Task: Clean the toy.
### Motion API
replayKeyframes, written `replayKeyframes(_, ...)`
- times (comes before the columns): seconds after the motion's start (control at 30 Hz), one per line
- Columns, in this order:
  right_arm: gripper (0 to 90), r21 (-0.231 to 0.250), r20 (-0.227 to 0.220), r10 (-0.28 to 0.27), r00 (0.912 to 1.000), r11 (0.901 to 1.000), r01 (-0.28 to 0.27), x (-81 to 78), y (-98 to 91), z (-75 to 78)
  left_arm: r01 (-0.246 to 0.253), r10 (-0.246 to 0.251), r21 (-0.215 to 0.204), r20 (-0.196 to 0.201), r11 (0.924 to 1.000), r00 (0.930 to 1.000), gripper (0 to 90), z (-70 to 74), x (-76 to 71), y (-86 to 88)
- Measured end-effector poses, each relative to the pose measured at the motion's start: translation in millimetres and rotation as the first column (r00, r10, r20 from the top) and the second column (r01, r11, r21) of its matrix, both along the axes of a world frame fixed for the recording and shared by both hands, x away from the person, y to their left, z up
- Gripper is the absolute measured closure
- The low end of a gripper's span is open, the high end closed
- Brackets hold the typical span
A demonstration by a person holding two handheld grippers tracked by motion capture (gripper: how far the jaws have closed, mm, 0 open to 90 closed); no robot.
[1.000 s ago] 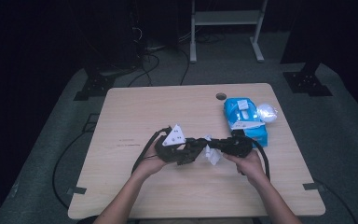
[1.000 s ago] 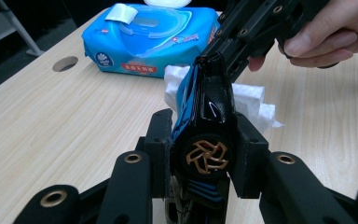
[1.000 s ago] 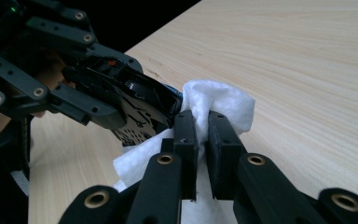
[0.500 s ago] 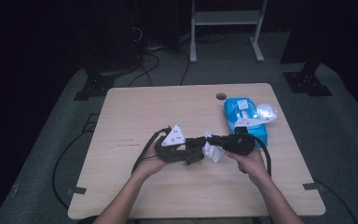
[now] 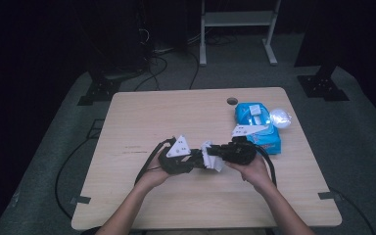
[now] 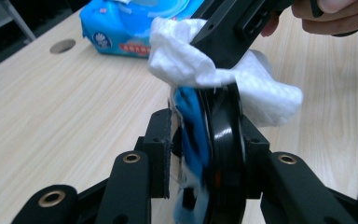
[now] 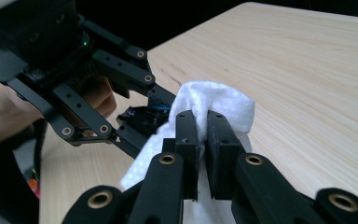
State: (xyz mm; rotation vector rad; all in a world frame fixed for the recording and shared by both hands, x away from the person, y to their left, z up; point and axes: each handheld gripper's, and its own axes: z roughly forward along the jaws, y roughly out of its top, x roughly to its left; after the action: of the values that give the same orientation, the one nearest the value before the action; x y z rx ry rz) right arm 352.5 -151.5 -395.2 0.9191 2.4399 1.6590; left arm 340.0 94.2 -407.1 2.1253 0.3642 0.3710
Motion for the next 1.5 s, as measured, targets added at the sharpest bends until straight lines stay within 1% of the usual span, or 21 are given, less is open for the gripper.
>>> replayKeyframes(0.03, 84.0, -0.012, 0.003, 0.005, 1.0, 0.9999, -0.005, 0.2, 4.2, -1.0, -0.004, 0.004, 0.001, -0.002, 1.0, 1.0, 64.0, -1.0, -0.2, 2.3)
replayKeyframes(0.13, 84.0, -0.043, 0.005, 0.018, 0.9998, 0.9989, -0.017, 2.3, 16.8, -5.8, -0.017, 0.017, 0.03, -0.02, 0.9994, 0.9997, 65.5, -9.5, -0.2, 11.2)
replayKeyframes(0.27, 83.9, -0.095, 0.011, 0.025, 0.9996, 0.9952, -0.024, 5.2, 29.4, -11.9, -0.031, 0.033, 0.035, -0.06, 0.9989, 0.9977, 65.9, -26.3, 3.3, 20.1)
replayKeyframes(0.33, 83.9, -0.148, 0.015, 0.022, 0.9996, 0.9888, -0.02, 8.8, 36.2, -17.6, -0.041, 0.045, 0.049, -0.079, 0.9979, 0.9959, 65.8, -34.7, 5.9, 23.3)
replayKeyframes(0.4, 83.9, -0.173, 0.012, 0.018, 0.9998, 0.9848, -0.016, 11.0, 39.9, -21.3, -0.045, 0.05, 0.065, -0.088, 0.9969, 0.9948, 65.7, -39.9, 7.6, 25.6)
replayKeyframes(0.5, 83.9, -0.198, 0.018, 0.031, 0.9994, 0.9799, -0.027, 10.4, 48.7, -25.4, -0.053, 0.059, 0.06, -0.096, 0.9968, 0.9936, 65.6, -42.8, 8.8, 27.9)
replayKeyframes(0.63, 83.8, -0.214, 0.044, 0.045, 0.998, 0.9762, -0.035, 6.7, 56.8, -25.2, -0.052, 0.058, 0.063, -0.088, 0.9966, 0.9945, 65.3, -43.3, 8.2, 28.3)
replayKeyframes(0.73, 83.4, -0.231, 0.057, 0.044, 0.9974, 0.9725, -0.03, 5.9, 55.4, -24.2, -0.043, 0.049, 0.074, -0.077, 0.9963, 0.9958, 65.5, -43.1, 7.1, 27.9)
replayKeyframes(0.8, 83.3, -0.264, 0.085, 0.02, 0.9962, 0.9646, 0.003, 7.5, 50.7, -23.3, -0.044, 0.05, 0.074, -0.079, 0.9963, 0.9956, 65.5, -43.2, 7.3, 27.8)
replayKeyframes(0.83, 83.3, -0.269, 0.086, 0.011, 0.9962, 0.963, 0.013, 9.3, 47.4, -23.3, -0.044, 0.049, 0.075, -0.077, 0.9963, 0.9958, 65.5, -43.3, 7.5, 27.8)
replayKeyframes(0.9, 83.0, -0.259, 0.068, -0.006, 0.9977, 0.9655, 0.023, 14.2, 39.9, -24.3, -0.043, 0.049, 0.077, -0.079, 0.9961, 0.9957, 65.7, -43.5, 7.6, 27.5)
replayKeyframes(0.93, 83.0, -0.255, 0.064, -0.017, 0.9978, 0.9664, 0.033, 15.2, 37.8, -24.6, -0.04, 0.047, 0.088, -0.079, 0.9953, 0.9957, 66.5, -44.8, 6.7, 25.9)
replayKeyframes(1.03, 83.1, -0.271, 0.091, -0.043, 0.9949, 0.9603, 0.066, 14.9, 35.2, -24.1, -0.032, 0.04, 0.09, -0.081, 0.9954, 0.996, 67.4, -46.5, 6.0, 24.0)
replayKeyframes(1.07, 83.1, -0.272, 0.093, -0.046, 0.9946, 0.9598, 0.07, 14.8, 34.6, -23.9, -0.03, 0.038, 0.092, -0.08, 0.9953, 0.9961, 67.4, -46.0, 6.5, 23.9)
replayKeyframes(1.1, 83.1, -0.262, 0.08, -0.048, 0.9956, 0.9628, 0.068, 14.9, 34.4, -24.0, -0.031, 0.038, 0.087, -0.084, 0.9957, 0.9957, 67.2, -45.4, 7.2, 23.0)
replayKeyframes(1.2, 83.2, -0.224, 0.042, -0.037, 0.9985, 0.9736, 0.045, 16.0, 34.8, -26.7, -0.03, 0.038, 0.085, -0.089, 0.9959, 0.9953, 60.9, -43.1, 10.2, 17.9)
replayKeyframes(1.23, 83.2, -0.196, 0.021, -0.023, 0.9995, 0.9802, 0.027, 15.7, 35.6, -26.8, -0.027, 0.036, 0.092, -0.092, 0.9954, 0.9951, 57.6, -42.4, 11.1, 16.2)
replayKeyframes(1.33, 83.3, -0.134, 0.011, -0.006, 0.9999, 0.9909, 0.007, 13.4, 35.6, -22.7, -0.02, 0.029, 0.107, -0.09, 0.994, 0.9955, 53.3, -41.4, 12.4, 9.9)
replayKeyframes(1.37, 83.3, -0.097, -0.002, -0.001, 1.0, 0.9953, 0.001, 13.0, 33.9, -19.1, -0.015, 0.025, 0.11, -0.091, 0.9938, 0.9955, 51.6, -41.0, 12.8, 9.0)
replayKeyframes(1.47, 83.3, -0.035, -0.007, -0.005, 1.0, 0.9994, 0.005, 13.1, 27.5, -11.5, -0.021, 0.031, 0.109, -0.088, 0.9938, 0.9957, 47.6, -39.1, 13.0, 7.1)
replayKeyframes(1.5, 83.3, -0.025, -0.007, -0.011, 0.9999, 0.9996, 0.01, 13.7, 23.7, -9.8, -0.021, 0.031, 0.111, -0.086, 0.9935, 0.9958, 45.9, -38.4, 13.9, 6.4)
